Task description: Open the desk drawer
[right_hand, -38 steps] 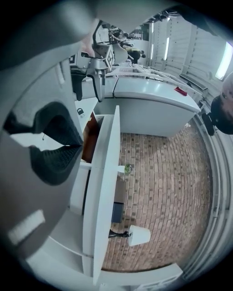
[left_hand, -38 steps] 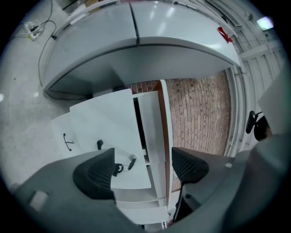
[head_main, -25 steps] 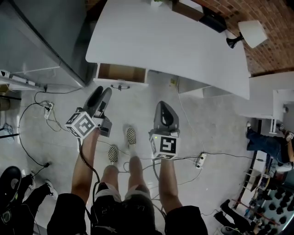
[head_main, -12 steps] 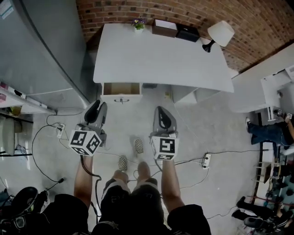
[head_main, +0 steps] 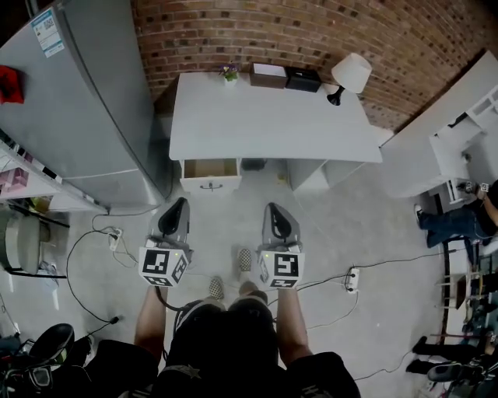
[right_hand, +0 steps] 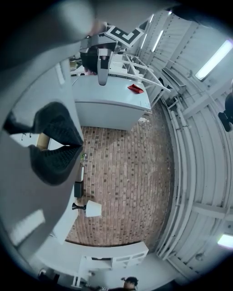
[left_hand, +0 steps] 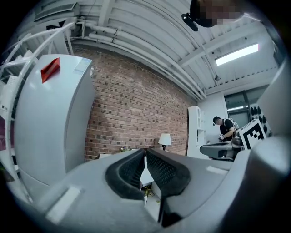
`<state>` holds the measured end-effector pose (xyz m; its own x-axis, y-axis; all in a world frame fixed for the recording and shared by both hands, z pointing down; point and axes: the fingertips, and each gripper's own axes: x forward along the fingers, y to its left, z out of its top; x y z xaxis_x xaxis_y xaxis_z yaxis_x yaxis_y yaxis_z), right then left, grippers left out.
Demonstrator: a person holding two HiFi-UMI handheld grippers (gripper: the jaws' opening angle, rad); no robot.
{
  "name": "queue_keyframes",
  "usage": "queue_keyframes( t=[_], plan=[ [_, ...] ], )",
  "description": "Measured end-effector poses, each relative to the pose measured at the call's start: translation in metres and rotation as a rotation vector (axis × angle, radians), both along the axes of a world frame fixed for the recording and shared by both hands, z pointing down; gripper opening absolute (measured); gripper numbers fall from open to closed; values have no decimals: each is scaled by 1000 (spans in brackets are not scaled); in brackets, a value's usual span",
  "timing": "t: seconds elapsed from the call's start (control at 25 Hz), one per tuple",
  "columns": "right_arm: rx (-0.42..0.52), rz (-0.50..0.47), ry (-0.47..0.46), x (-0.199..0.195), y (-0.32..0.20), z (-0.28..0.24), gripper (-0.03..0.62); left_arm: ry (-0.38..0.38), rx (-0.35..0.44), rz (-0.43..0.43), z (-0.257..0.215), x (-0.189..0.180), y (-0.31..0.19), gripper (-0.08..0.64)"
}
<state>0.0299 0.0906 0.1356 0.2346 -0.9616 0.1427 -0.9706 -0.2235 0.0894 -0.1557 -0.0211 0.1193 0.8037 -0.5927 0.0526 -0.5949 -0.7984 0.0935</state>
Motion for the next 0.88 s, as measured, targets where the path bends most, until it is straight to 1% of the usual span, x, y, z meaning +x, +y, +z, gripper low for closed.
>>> queue_keyframes(
  t=[0.2,0.44,0.64,0.88],
  plan=[
    [27,4,-5,-9,22,-17,3,-43,29,-9,-9,-13,25,11],
    [44,-22,-4,-29,37,-29,3,-96,73,-25,-15,-31,42,11],
    [49,-48,4,-41,30,-28,3,-98,74,-35,-18,-36,42,11],
    [39,-47,2,-42,27,-28,3,-97,73,-39,-18,-37,36,11]
  ],
)
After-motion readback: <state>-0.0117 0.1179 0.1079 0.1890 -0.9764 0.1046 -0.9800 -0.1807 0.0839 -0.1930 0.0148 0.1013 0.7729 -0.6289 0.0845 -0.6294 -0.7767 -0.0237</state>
